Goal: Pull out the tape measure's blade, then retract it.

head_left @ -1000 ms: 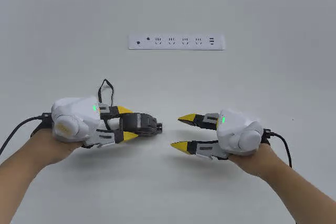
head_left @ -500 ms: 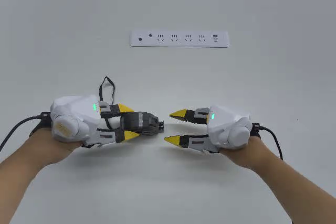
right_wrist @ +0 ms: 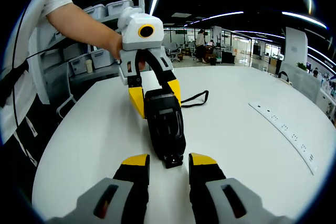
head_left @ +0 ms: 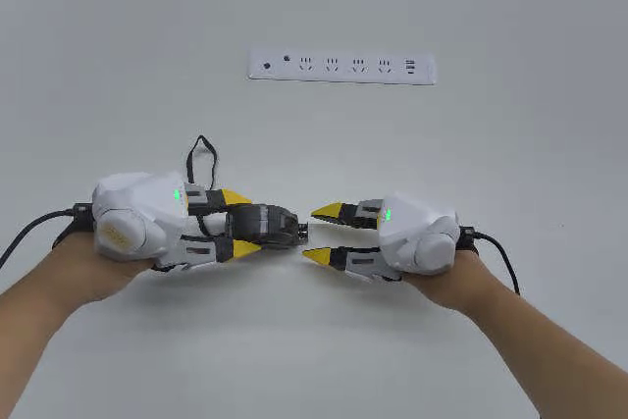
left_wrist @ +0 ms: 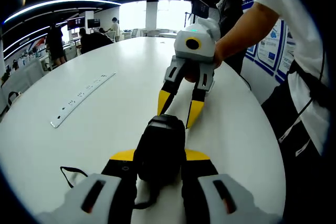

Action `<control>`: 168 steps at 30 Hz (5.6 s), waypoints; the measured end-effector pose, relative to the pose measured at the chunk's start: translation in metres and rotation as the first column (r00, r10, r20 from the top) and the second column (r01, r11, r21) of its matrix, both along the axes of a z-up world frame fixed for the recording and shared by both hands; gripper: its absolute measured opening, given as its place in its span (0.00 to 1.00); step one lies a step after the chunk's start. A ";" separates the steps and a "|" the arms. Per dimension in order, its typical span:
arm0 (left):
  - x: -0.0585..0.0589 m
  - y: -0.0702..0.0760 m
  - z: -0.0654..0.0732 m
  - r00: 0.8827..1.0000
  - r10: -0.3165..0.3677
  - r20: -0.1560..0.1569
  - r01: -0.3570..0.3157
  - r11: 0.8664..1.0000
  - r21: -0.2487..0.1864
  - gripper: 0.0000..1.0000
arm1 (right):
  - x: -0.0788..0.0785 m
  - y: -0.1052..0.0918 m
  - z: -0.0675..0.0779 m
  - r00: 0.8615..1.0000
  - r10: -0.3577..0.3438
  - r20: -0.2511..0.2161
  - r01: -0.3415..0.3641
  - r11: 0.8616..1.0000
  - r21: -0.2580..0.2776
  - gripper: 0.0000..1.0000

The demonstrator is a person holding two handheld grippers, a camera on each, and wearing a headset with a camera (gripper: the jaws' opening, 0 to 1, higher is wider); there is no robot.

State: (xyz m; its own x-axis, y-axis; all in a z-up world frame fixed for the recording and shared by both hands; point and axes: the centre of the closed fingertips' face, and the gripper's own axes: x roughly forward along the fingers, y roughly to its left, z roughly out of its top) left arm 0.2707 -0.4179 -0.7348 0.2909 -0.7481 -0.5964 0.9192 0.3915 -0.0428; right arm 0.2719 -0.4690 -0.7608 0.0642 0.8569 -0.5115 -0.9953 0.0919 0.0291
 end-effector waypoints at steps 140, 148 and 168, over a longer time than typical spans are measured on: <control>0.001 0.001 -0.005 0.999 -0.046 -0.027 0.046 0.999 0.016 0.26 | 0.011 -0.005 -0.018 0.999 0.031 -0.009 -0.032 0.999 -0.008 0.08; 0.000 0.000 -0.005 0.998 -0.059 -0.022 0.059 0.998 0.022 0.26 | 0.010 -0.004 -0.019 0.999 0.050 0.006 -0.050 0.999 -0.005 0.10; 0.000 0.000 -0.007 0.997 -0.083 -0.008 0.083 0.996 0.024 0.26 | 0.005 0.004 -0.024 0.991 0.131 -0.004 -0.131 0.991 0.007 0.14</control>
State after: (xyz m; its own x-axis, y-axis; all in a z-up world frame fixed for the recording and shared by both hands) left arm 0.2709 -0.4176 -0.7415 0.2244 -0.7546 -0.6166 0.9482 0.3150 -0.0404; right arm 0.2769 -0.4654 -0.7849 -0.0514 0.8614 -0.5053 -0.9986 -0.0399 0.0335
